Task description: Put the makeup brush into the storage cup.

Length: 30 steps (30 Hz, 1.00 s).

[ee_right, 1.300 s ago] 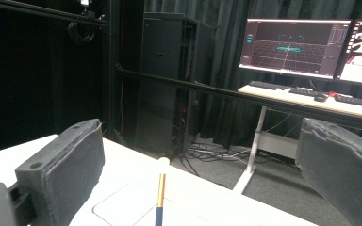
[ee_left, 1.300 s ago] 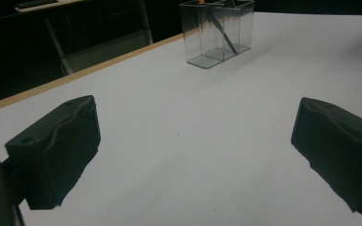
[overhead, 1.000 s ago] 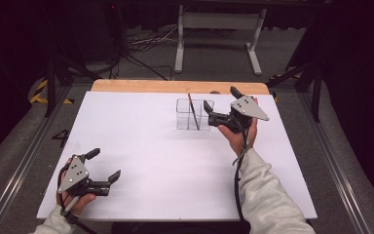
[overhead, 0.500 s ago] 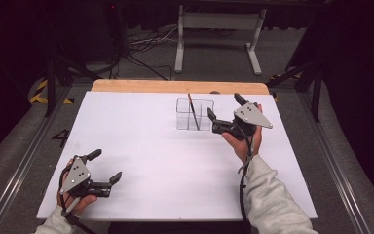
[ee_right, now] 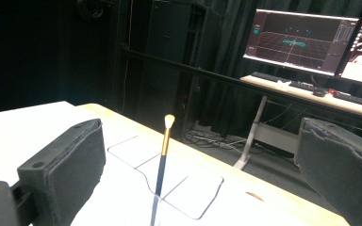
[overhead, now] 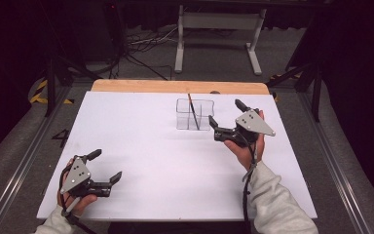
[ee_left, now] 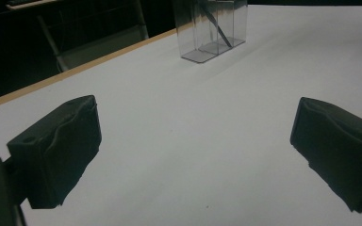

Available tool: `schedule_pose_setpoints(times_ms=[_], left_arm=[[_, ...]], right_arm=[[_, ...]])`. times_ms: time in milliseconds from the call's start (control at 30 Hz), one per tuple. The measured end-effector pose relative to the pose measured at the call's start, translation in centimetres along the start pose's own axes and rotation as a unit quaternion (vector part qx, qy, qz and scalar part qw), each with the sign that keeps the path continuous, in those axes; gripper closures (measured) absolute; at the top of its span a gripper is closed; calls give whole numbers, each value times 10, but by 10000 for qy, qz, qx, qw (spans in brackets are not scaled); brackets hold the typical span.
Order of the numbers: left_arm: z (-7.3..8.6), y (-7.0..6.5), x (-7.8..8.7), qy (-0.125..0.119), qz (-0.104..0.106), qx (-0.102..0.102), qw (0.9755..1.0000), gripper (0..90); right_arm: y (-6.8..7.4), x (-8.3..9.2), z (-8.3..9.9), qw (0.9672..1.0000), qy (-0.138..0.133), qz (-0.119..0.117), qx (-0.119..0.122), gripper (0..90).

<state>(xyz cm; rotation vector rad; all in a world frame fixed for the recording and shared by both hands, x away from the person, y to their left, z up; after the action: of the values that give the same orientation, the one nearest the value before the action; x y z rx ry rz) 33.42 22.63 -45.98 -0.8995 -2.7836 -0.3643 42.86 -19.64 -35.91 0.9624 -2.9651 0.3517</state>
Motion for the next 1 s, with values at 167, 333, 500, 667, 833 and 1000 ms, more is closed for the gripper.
schedule_pose_setpoints(times_ms=[167,333,500,667,833,1000], left_arm=[[0,0,0,-3,-2,-15,10000,32],[0,1,0,14,0,-21,10000,32],[0,0,1,2,-5,-21,10000,32],[0,0,0,8,3,-31,10000,32],[0,0,0,20,14,-16,10000,30],[0,1,1,17,-14,-27,10000,29]], right_arm=[[2,6,2,10000,0,-15,50,32],[3,13,3,10000,11,-39,66,33],[3,20,3,9999,-5,-18,137,36],[4,23,5,9999,37,-25,156,36],[3,28,9,9998,70,-16,167,38],[4,33,11,9998,88,-44,160,38]])
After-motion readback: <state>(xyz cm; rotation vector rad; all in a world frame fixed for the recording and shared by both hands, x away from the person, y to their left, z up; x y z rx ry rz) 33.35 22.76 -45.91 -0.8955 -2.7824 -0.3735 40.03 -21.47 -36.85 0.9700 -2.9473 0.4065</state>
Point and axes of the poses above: each handheld gripper's, and its own axes: x roughly backward along the jaws, z roughly out of its underside, y roughly to its left, the point moved 3 cm from there along -x, roughly forward along the jaws, and after that the axes turned 7 degrees about -z, right-handed, at the moved point
